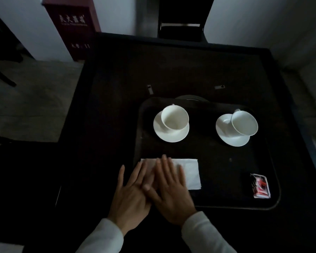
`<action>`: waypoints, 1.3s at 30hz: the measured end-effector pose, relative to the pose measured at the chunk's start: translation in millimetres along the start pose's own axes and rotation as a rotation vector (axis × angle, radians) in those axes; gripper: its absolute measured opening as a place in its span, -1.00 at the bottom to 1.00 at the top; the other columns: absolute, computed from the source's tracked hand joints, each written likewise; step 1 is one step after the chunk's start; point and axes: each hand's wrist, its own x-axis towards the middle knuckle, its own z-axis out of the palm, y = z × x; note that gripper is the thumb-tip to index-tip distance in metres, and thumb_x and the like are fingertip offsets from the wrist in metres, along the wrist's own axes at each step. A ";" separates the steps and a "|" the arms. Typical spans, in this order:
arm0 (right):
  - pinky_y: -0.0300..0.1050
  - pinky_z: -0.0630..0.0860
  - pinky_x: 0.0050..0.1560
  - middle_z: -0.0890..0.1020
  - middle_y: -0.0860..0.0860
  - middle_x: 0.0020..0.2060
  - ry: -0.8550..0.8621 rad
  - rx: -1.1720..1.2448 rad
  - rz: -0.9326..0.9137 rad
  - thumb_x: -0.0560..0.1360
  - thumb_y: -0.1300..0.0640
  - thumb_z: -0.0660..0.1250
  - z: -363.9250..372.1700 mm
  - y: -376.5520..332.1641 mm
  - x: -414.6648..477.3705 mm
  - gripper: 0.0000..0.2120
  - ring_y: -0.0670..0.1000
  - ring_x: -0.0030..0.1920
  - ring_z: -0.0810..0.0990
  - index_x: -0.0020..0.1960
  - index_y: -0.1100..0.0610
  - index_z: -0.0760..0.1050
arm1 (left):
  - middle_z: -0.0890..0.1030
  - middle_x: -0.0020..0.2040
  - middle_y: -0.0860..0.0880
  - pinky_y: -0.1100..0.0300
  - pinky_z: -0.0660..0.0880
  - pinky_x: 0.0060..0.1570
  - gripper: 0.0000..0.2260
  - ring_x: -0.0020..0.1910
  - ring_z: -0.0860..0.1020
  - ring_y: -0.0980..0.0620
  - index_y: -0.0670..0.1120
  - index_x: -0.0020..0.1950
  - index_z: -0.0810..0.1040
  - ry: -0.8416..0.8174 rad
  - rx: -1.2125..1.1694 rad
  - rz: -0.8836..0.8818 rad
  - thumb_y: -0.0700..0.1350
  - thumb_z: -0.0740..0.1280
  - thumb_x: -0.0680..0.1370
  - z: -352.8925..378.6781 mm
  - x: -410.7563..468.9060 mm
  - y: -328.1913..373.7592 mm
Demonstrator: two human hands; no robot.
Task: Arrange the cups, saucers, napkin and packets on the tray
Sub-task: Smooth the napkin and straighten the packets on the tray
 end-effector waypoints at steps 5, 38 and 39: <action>0.29 -0.29 0.57 -0.45 0.03 0.57 -0.085 -0.151 0.351 0.42 -0.49 -0.46 -32.3 62.5 -19.7 -0.14 0.07 0.57 -0.45 0.56 -0.02 -0.51 | -0.08 0.68 -0.03 -0.33 -0.07 0.49 -0.48 0.65 -0.09 -0.02 0.15 0.65 -0.02 -0.019 -0.060 -0.030 0.18 -0.09 0.68 -0.9 -2.3 1.1; 0.18 -0.49 0.50 -0.53 -0.03 0.52 -0.152 -0.054 0.172 0.47 -0.54 -0.30 -31.5 81.7 -29.5 -0.22 0.08 0.54 -0.52 0.48 -0.24 -0.60 | -0.44 0.59 0.05 -0.35 -0.28 0.48 -0.42 0.58 -0.40 0.07 0.27 0.53 -0.42 -0.221 0.064 -0.110 0.29 -0.26 0.55 -18.9 3.5 7.7; 0.18 -0.50 0.49 -0.52 -0.04 0.53 -0.140 -0.064 0.183 0.46 -0.54 -0.32 -31.4 88.9 -32.2 -0.22 0.08 0.54 -0.51 0.49 -0.23 -0.59 | -0.48 0.58 0.07 -0.35 -0.31 0.47 -0.42 0.57 -0.42 0.09 0.28 0.51 -0.45 -0.245 0.078 -0.121 0.30 -0.29 0.53 -20.2 4.5 8.8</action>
